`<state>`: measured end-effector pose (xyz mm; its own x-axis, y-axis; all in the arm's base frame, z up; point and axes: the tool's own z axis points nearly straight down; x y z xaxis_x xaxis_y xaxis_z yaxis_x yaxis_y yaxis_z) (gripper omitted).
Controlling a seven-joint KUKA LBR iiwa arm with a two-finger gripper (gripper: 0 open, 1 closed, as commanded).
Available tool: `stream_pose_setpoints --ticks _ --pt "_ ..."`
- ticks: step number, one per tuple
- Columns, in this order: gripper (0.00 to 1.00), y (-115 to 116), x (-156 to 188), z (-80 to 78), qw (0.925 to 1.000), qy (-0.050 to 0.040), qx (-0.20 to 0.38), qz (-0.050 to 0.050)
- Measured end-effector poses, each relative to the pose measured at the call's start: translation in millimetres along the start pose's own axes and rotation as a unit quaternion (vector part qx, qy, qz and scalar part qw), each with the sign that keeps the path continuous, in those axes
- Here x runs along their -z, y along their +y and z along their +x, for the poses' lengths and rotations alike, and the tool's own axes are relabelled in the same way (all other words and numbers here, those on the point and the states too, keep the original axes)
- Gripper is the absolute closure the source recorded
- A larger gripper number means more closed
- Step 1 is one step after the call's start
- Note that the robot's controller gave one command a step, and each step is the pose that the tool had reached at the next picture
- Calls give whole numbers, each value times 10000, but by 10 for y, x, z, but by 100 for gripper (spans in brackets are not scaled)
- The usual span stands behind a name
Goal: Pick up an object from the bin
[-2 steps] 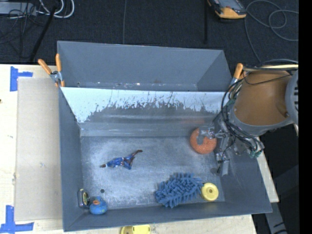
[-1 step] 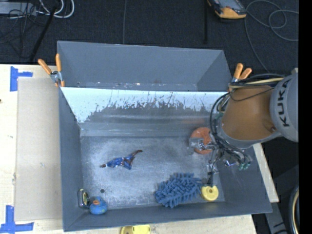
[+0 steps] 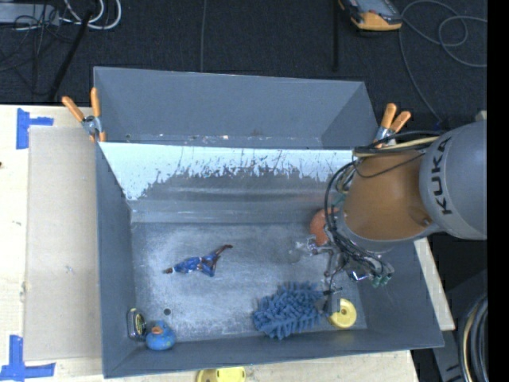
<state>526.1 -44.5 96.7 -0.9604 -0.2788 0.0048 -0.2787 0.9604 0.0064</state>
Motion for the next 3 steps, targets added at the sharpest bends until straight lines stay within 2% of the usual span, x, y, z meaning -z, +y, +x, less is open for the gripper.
stream_pose_setpoints --ticks 1,2,3 --pt "0 -138 -152 378 9997 -27 -228 26" --pt "0 222 -214 370 9997 -53 249 55" --pt "100 409 -269 437 9996 -23 -293 24"
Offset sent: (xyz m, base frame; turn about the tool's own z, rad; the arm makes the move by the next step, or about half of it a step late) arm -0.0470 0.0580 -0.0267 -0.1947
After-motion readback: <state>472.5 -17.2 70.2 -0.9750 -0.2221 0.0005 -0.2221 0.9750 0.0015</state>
